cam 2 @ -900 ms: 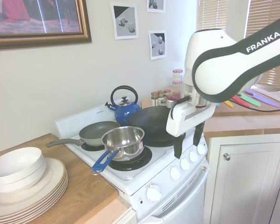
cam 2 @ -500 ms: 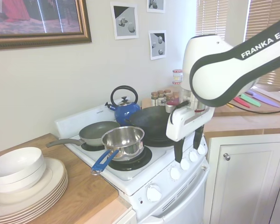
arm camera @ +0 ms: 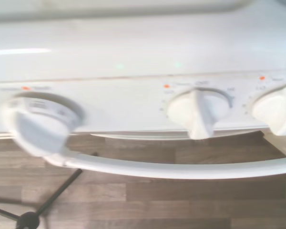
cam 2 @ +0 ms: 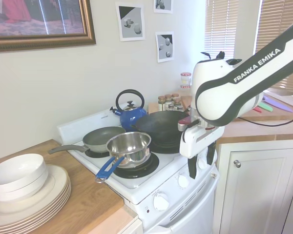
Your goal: Turn on the stove on the top left
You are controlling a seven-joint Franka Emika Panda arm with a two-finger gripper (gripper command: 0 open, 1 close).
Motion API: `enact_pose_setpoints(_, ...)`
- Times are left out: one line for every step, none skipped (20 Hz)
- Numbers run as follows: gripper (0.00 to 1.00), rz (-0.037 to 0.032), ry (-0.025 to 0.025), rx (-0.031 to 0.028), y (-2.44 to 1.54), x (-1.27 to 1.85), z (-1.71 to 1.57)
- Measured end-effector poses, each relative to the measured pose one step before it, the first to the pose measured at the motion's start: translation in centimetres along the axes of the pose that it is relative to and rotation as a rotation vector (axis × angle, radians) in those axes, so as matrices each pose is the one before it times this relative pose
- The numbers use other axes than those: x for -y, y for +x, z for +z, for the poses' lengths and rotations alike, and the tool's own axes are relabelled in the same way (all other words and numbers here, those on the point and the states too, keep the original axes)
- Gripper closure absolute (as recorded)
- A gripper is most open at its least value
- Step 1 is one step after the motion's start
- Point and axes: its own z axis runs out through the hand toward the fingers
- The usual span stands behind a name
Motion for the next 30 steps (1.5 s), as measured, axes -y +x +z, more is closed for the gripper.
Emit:
enact_pose_setpoints(1.0, 0.00024, -0.00245, -0.00127, 0.205, -0.037, 0.446)
enact_pose_setpoints(1.0, 0.00129, -0.0009, -0.00042, 0.172, -0.03, 0.377)
enact_pose_setpoints(1.0, 0.00152, -0.00037, -0.0019, 0.194, -0.059, 0.319)
enact_pose_setpoints(1.0, 0.00174, -0.00138, -0.00347, 0.255, -0.146, 0.268)
enact_pose_setpoints(1.0, 0.00273, -0.00209, -0.00551, 0.297, -0.213, 0.193)
enact_pose_setpoints(1.0, 0.00452, -0.00042, -0.00501, 0.334, -0.255, 0.168)
enact_pose_setpoints(1.0, 0.00444, 0.0, -0.00749, 0.374, -0.282, 0.126)
enact_pose_setpoints(1.0, 0.00587, -0.00034, -0.0054, 0.339, -0.295, 0.106)
enact_pose_setpoints(1.0, 0.00519, -0.00008, -0.00384, 0.304, -0.271, 0.107)
enact_pose_setpoints(1.0, 0.00341, -0.00253, -0.00163, 0.224, -0.247, 0.1)
enact_pose_setpoints(1.0, 0.00354, -0.00177, -0.00199, 0.224, -0.236, 0.094)
enact_pose_setpoints(1.0, 0.00345, -0.00131, -0.00116, 0.187, -0.196, 0.12)
enact_pose_setpoints(1.0, 0.00389, -0.0011, -0.00075, 0.181, -0.183, 0.146)
enact_pose_setpoints(1.0, 0.00381, -0.00105, -0.00074, 0.182, -0.174, 0.167)
enact_pose_setpoints(1.0, 0.00263, -0.00182, -0.00149, 0.185, -0.17, 0.191)
enact_pose_setpoints(1.0, 0.00126, -0.00192, -0.00079, 0.129, -0.125, 0.162)
enact_pose_setpoints(1.0, 0.00018, -0.00108, -0.00105, 0.082, -0.061, 0.094)
enact_pose_setpoints(1.0, -0.00056, -0.00007, -0.002, 0.055, -0.026, 0.029)
enact_pose_setpoints(1.0, -0.00083, 0.00051, -0.00238, 0.044, -0.003, -0.027)
enact_pose_setpoints(1.0, -0.00138, 0.00022, -0.00229, 0.048, 0.032, -0.06)
enact_pose_setpoints(1.0, -0.00123, -0.00041, -0.0028, 0.064, 0.028, -0.071)
enact_pose_setpoints(1.0, -0.00057, -0.00127, -0.00303, 0.087, -0.004, -0.053)
enact_pose_setpoints(1.0, 0.00019, -0.001, -0.00257, 0.118, -0.013, -0.042)
enact_pose_setpoints(1.0, 0.00087, -0.00064, -0.00111, 0.101, -0.014, -0.006)
enact_pose_setpoints(1.0, 0.00088, -0.00098, -0.00014, 0.085, -0.015, 0.037)
enact_pose_setpoints(1.0, 0.00095, -0.00134, 0.0003, 0.08, 0.005, 0.082)
enact_pose_setpoints(1.0, 0.00128, -0.00064, -0.00038, 0.067, 0.041, 0.112)
enact_pose_setpoints(1.0, 0.00157, -0.00048, -0.00063, 0.06, 0.063, 0.132)
enact_pose_setpoints(1.0, 0.00139, -0.00115, 0.0002, 0.07, 0.07, 0.142)
enact_pose_setpoints(1.0, 0.00101, -0.00076, -0.0002, 0.109, 0.101, 0.112)
